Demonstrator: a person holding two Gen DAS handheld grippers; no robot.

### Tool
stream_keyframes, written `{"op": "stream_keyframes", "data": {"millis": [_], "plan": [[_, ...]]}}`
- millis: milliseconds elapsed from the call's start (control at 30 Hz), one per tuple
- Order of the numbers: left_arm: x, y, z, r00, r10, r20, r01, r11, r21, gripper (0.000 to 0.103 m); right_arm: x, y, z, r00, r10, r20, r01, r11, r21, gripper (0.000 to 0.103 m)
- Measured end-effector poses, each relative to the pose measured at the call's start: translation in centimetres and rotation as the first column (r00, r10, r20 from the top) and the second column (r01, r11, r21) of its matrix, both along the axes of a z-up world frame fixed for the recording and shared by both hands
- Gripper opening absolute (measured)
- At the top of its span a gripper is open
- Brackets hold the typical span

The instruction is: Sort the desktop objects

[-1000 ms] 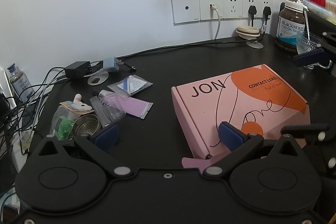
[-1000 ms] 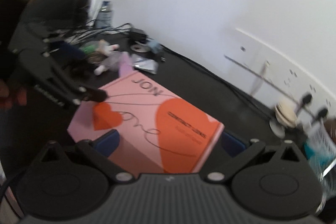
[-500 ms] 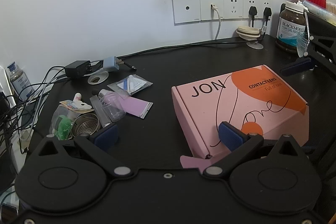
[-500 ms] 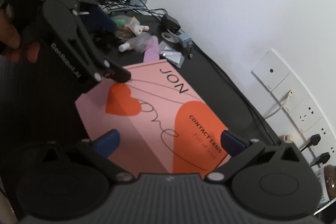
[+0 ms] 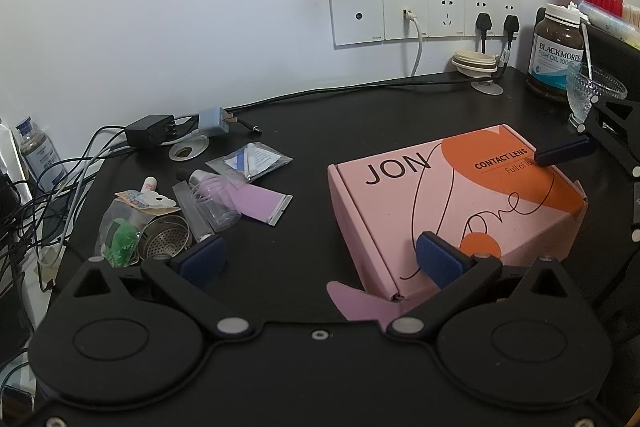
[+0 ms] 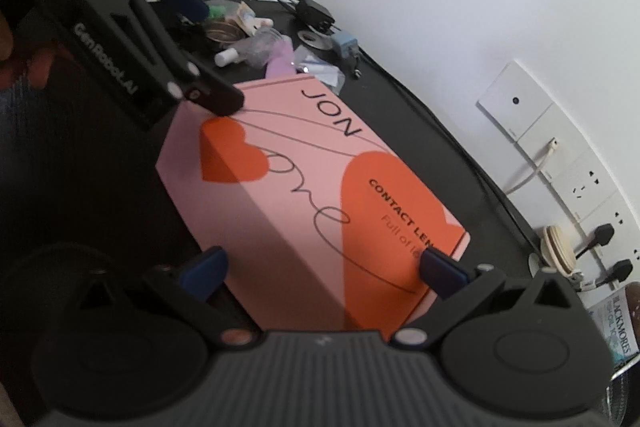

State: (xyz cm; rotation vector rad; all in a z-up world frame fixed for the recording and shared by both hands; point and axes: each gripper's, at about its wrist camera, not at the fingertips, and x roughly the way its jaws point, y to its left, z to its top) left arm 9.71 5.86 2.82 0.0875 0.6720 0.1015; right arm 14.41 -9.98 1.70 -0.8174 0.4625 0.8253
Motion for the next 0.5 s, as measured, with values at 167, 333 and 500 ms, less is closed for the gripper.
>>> {"op": "stream_keyframes", "data": {"millis": [167, 333, 500], "plan": [[-0.07, 0.01, -0.06, 1.000, 0.002, 0.003, -0.002, 1.000, 0.000, 0.103, -0.29, 0.42, -0.31, 0.998, -0.057, 0.019, 0.057, 0.998, 0.010, 0.102], [-0.12, 0.04, -0.11, 1.000, 0.009, 0.008, -0.009, 1.000, -0.003, 0.103, -0.56, 0.43, -0.46, 0.994, -0.105, 0.023, 0.105, 0.994, 0.033, 0.102], [-0.10, 0.02, -0.09, 1.000, 0.007, 0.008, -0.007, 1.000, 0.001, 0.103, -0.65, 0.46, -0.51, 0.992, -0.127, 0.022, 0.126, 0.991, 0.049, 0.102]]}}
